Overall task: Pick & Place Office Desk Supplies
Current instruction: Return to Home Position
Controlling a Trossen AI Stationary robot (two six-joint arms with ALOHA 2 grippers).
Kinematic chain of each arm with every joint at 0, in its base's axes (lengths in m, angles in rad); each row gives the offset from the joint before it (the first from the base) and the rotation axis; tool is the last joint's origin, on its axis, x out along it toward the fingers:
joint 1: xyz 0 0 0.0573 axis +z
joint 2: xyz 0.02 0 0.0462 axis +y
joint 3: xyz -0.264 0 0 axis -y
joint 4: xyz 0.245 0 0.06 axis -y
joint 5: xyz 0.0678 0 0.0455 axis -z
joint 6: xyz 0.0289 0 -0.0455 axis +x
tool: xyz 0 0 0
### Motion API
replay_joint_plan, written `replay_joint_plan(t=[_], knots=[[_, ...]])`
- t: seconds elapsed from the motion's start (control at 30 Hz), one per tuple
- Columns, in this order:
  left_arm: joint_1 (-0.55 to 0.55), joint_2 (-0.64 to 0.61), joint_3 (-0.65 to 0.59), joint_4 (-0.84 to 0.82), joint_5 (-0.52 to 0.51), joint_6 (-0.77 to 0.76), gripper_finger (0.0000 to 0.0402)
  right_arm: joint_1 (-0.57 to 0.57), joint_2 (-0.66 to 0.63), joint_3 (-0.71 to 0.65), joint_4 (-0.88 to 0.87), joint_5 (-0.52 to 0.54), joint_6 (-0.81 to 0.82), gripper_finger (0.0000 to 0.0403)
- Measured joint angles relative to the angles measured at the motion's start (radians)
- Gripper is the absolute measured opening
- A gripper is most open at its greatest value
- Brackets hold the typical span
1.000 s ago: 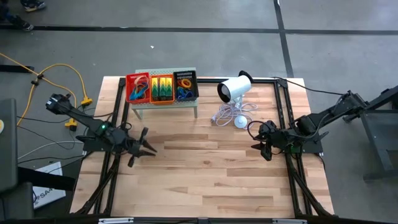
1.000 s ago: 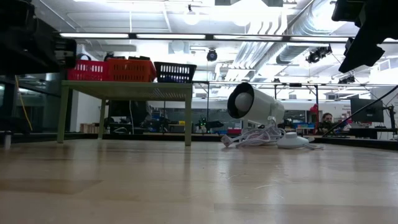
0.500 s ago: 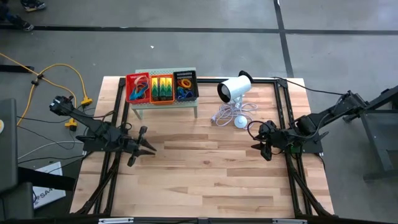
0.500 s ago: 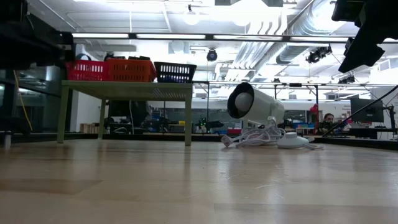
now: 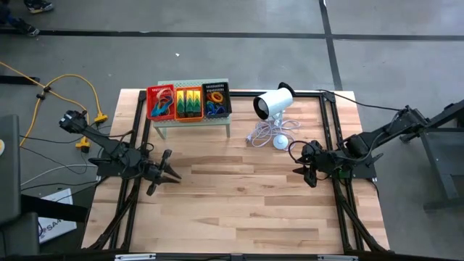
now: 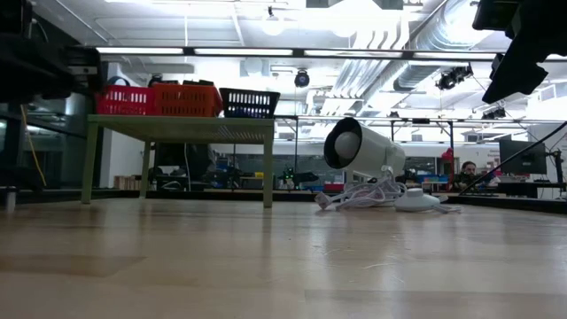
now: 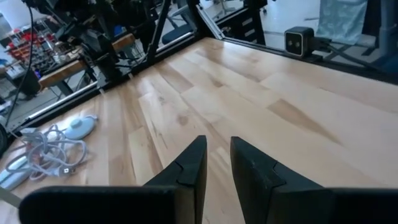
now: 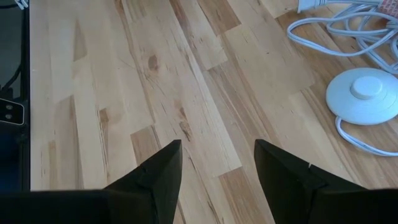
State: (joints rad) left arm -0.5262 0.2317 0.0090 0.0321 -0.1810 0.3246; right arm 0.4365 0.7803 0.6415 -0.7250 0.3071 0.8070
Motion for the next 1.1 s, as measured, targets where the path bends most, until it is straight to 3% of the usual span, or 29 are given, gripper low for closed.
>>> replay_joint_plan(t=[1.1], knots=[[-0.003,0.000,-0.001,0.002,-0.003,-0.036,0.0065,0.000,0.000,0.000,0.000,0.000,0.000,0.0188]])
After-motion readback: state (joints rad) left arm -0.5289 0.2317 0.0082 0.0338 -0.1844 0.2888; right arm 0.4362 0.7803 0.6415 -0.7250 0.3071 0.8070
